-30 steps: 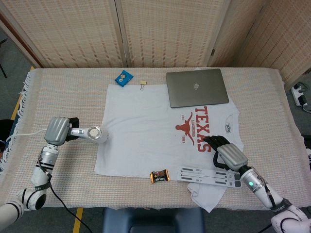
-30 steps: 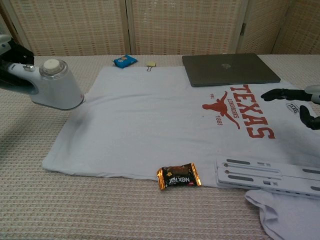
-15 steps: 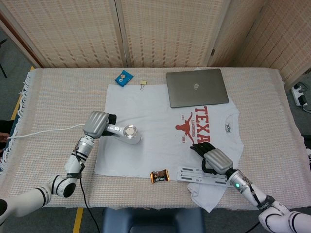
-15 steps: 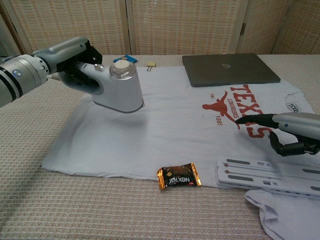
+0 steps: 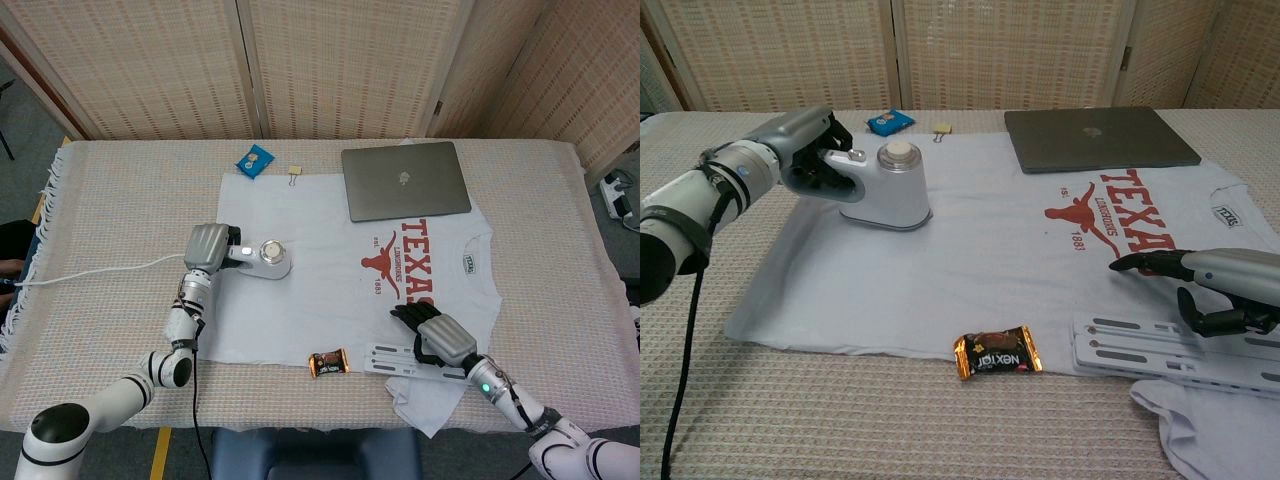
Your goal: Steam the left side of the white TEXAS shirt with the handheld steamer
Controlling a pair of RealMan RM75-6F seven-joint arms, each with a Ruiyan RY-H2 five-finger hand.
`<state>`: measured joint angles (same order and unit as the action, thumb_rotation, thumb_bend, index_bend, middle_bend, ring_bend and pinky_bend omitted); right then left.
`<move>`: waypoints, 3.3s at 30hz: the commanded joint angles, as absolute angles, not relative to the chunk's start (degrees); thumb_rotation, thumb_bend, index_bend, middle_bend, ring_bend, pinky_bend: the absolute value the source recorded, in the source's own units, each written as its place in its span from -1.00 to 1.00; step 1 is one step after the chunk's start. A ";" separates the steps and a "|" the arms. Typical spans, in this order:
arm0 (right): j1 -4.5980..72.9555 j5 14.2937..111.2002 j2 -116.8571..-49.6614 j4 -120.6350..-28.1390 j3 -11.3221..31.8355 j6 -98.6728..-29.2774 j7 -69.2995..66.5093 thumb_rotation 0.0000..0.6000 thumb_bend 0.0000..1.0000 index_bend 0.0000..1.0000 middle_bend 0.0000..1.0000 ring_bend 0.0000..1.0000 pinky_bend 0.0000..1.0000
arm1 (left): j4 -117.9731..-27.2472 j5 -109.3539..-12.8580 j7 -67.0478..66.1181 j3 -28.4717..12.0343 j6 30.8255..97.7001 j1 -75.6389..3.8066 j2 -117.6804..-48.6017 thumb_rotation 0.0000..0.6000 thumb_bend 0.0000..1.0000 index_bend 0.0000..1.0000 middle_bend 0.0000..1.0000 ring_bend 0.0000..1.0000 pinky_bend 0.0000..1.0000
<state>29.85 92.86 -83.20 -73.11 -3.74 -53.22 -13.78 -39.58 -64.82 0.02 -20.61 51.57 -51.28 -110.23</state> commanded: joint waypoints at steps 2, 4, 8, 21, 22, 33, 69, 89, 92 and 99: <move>30.07 92.51 -83.70 -72.73 -3.94 -52.92 -13.60 -0.08 0.93 -1.00 -0.93 -1.00 -1.00 | -31.75 -64.02 0.68 -20.87 50.34 -52.51 -113.69 1.00 -0.32 0.78 1.00 0.79 0.62; 30.19 92.32 -84.07 -72.46 -4.00 -52.76 -13.38 -0.08 0.92 -1.00 -0.93 -1.00 -1.00 | -29.27 -63.77 0.86 -20.95 49.79 -52.56 -114.21 1.00 -0.32 0.78 1.00 0.79 0.62; 30.46 92.19 -84.82 -71.91 -4.15 -52.71 -12.66 -0.08 0.92 -1.00 -0.93 -1.00 -1.00 | -24.39 -63.79 1.48 -20.61 48.71 -51.88 -114.29 1.00 -0.32 0.78 1.00 0.79 0.62; 30.46 92.01 -85.19 -71.45 -5.06 -53.43 -12.73 -0.02 0.93 -1.00 -0.93 -1.00 -1.00 | -22.16 -66.32 9.02 -18.34 51.52 -44.51 -108.53 1.00 -0.32 0.78 1.00 0.78 0.61; 30.42 92.02 -85.12 -71.45 -5.14 -53.54 -12.72 -0.02 0.92 -1.00 -0.93 -1.00 -1.00 | -23.00 -66.71 9.91 -18.16 52.45 -43.91 -107.84 1.00 -0.33 0.78 1.00 0.78 0.61; 29.66 91.93 -84.12 -72.36 -5.61 -55.33 -12.47 -0.02 0.92 -1.00 -0.93 -1.00 -1.00 | -45.34 -73.47 8.98 -14.92 63.80 -40.42 -99.81 1.00 -0.33 0.78 1.00 0.77 0.62; 29.25 93.00 -84.64 -70.03 -7.00 -56.56 -15.49 0.05 0.92 -1.00 -0.93 -1.00 -1.00 | -39.14 -75.31 4.44 -8.36 66.82 -31.20 -101.86 1.00 -0.33 0.77 1.00 0.76 0.61; 29.11 92.86 -84.38 -70.49 -7.08 -56.97 -15.28 0.06 0.92 -1.00 -0.93 -1.00 -1.00 | -64.18 -85.13 -3.85 -4.13 73.23 -29.80 -95.46 1.00 -0.33 0.77 1.00 0.75 0.61; 29.00 92.65 -84.33 -70.58 -7.07 -56.92 -15.18 0.05 0.92 -1.00 -0.93 -1.00 -1.00 | -62.99 -85.04 -5.31 -3.73 72.33 -29.91 -97.32 1.00 -0.33 0.77 1.00 0.75 0.61; 29.10 92.55 -84.74 -70.16 -7.03 -56.58 -15.46 0.06 0.93 -1.00 -0.93 -1.00 -1.00 | -58.08 -84.61 -6.81 -1.93 72.84 -27.44 -100.95 1.00 -0.33 0.76 1.00 0.75 0.61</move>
